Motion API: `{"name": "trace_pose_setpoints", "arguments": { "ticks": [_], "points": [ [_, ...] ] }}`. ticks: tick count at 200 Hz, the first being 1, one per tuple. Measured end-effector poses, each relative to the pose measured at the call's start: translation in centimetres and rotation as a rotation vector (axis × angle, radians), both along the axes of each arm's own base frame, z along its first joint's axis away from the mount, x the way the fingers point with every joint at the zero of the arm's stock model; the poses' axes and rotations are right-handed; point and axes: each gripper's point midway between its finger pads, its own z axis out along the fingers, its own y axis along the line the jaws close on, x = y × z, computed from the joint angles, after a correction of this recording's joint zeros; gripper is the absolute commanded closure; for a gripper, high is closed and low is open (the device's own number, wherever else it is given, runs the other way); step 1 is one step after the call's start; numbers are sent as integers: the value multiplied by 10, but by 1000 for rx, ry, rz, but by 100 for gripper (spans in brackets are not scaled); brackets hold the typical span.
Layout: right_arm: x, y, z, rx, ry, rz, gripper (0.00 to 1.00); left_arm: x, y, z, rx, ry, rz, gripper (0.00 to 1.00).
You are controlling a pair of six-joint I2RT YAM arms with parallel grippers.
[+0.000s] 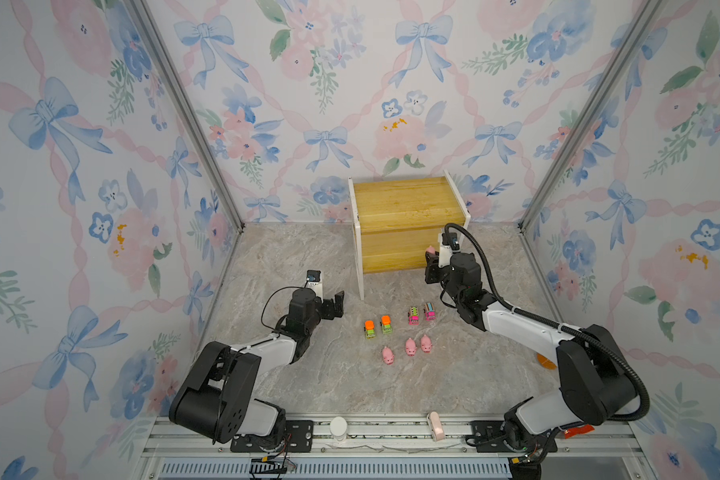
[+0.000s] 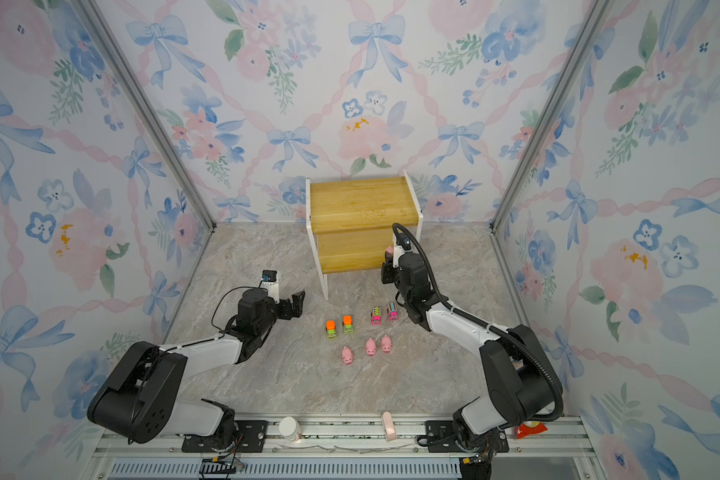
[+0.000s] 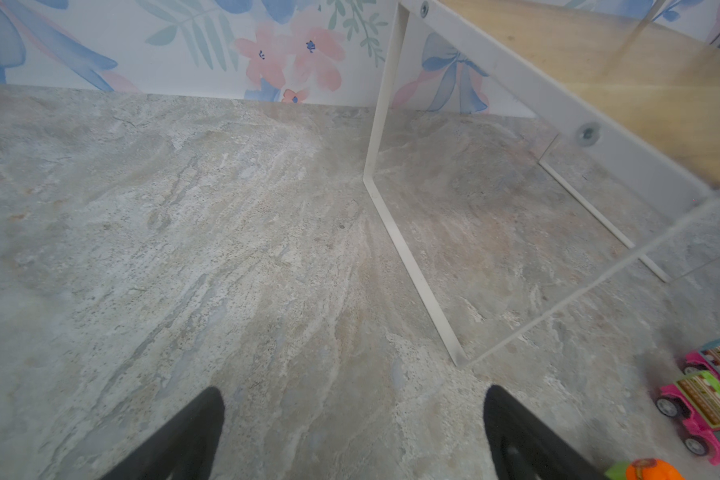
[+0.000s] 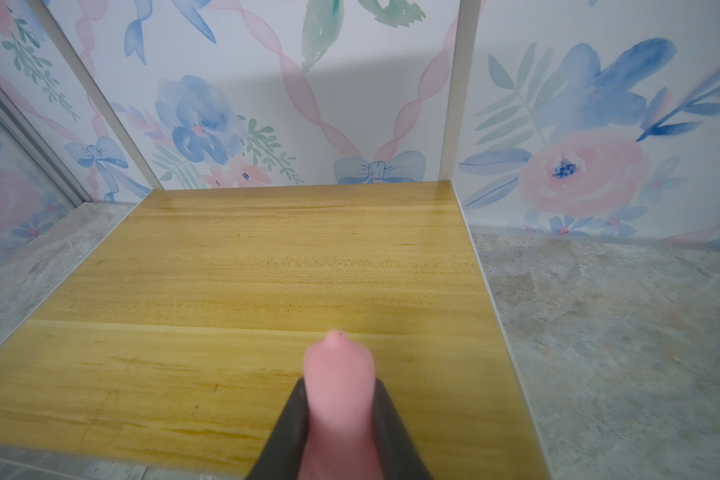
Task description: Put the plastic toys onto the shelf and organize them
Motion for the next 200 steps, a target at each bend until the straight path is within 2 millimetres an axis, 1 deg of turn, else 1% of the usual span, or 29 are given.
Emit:
{"name": "trace_pose_setpoints", "arguments": {
  "ticks": [38,81,126,167,200],
  "points": [
    [1,0,1,-8,-12,-4,75,0,0,0,3,-1,-1,2],
    [3,-2,-3,-31,-11,-19,74,0,0,0,4,-1,-1,2],
    [5,-5,-3,-40,-18,-34,74,0,1,1,6,-4,1,2],
    [7,-5,-12,-54,-2,-37,73,0,1,1,6,-4,1,2],
    [9,-4,-12,-52,-9,-41,73,0,1,1,6,-4,1,2]
  ]
}}
